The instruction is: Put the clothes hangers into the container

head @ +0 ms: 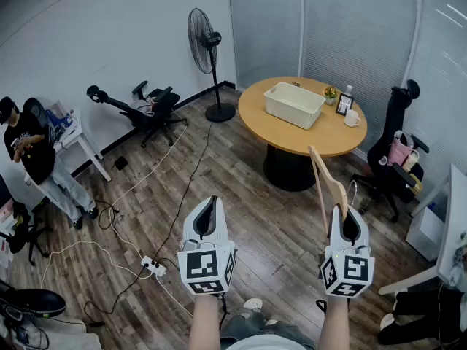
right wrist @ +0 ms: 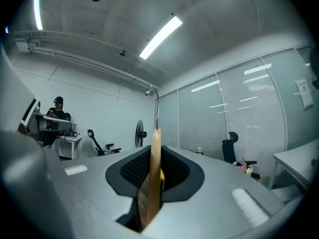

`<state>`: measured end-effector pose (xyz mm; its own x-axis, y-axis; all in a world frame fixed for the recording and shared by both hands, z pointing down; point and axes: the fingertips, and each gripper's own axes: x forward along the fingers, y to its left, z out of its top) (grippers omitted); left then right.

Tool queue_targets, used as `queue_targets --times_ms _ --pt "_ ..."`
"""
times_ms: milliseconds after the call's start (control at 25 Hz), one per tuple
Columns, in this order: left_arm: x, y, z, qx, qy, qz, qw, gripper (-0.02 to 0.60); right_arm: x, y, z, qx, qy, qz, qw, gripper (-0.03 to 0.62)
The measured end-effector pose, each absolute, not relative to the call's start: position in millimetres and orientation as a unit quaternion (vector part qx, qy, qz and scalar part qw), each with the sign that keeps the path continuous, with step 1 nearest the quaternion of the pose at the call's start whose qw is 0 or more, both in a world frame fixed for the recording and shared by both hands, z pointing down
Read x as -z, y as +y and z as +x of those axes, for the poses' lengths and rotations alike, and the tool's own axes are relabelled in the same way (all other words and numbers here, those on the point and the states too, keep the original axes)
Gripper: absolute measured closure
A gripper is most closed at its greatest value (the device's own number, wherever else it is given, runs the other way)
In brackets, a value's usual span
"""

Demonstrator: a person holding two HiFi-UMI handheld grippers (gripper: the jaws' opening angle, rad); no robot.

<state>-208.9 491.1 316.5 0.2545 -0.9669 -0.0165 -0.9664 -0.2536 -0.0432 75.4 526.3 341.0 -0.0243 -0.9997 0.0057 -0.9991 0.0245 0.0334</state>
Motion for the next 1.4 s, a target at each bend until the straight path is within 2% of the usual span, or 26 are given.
queue_targets --times_ms 1000,1400 --pt "-329 423 -253 0.010 0.590 -0.807 0.014 0.581 -347 478 34 0.002 -0.701 0.713 0.006 0.511" --pt "-342 381 -246 0.020 0.582 -0.813 0.003 0.581 -361 442 46 -0.012 -0.689 0.725 0.019 0.511"
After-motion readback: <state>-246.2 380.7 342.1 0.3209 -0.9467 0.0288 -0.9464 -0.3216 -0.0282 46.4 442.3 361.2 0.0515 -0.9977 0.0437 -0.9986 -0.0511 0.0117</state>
